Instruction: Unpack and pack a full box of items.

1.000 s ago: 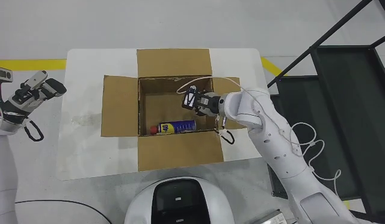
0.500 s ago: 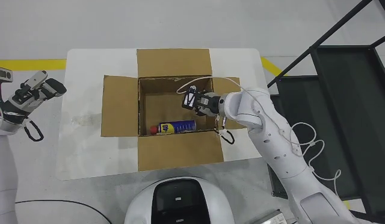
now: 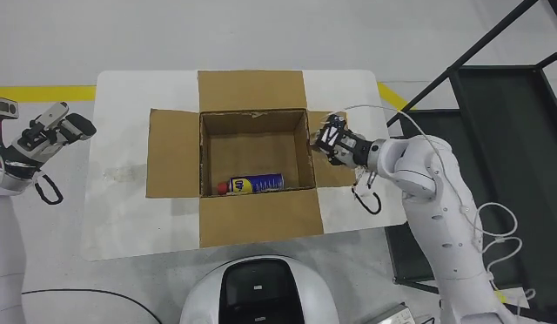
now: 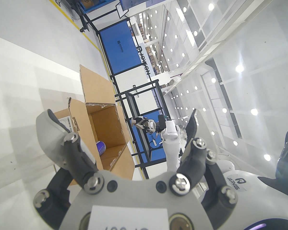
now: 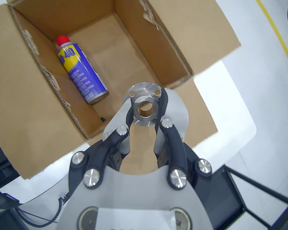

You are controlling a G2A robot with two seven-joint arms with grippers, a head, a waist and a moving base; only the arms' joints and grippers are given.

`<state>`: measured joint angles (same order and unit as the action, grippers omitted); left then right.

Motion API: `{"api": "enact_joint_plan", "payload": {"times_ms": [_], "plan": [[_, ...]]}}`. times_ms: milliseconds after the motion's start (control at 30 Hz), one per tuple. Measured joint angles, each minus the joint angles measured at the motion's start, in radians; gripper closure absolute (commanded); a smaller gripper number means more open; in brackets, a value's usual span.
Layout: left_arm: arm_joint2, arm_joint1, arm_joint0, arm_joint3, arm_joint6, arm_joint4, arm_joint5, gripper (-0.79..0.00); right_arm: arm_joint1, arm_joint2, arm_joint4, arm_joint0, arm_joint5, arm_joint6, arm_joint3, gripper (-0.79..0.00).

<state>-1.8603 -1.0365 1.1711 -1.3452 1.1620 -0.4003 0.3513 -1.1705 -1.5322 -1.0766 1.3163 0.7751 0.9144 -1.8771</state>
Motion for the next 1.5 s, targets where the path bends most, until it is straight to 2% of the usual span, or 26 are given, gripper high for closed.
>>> {"api": "enact_joint_plan", "payload": {"times_ms": [400, 700, 1000, 1500], "plan": [[0.000, 0.000, 0.000, 0.000, 0.000, 0.000, 0.000, -0.785, 0.038, -0.286, 0.105, 0.207, -0.019, -0.091, 0.082, 0.000], [0.000, 0.000, 0.000, 0.000, 0.000, 0.000, 0.000, -0.785, 0.050, -0.293, 0.119, 0.276, -0.024, -0.109, 0.184, 0.000], [0.000, 0.000, 0.000, 0.000, 0.000, 0.000, 0.000, -0.785, 0.054, -0.205, 0.083, 0.226, -0.087, -0.125, 0.365, 0.000], [0.000, 0.000, 0.000, 0.000, 0.000, 0.000, 0.000, -0.785, 0.064, -0.151, 0.015, 0.062, -0.224, -0.192, 0.632, 0.000]]}}
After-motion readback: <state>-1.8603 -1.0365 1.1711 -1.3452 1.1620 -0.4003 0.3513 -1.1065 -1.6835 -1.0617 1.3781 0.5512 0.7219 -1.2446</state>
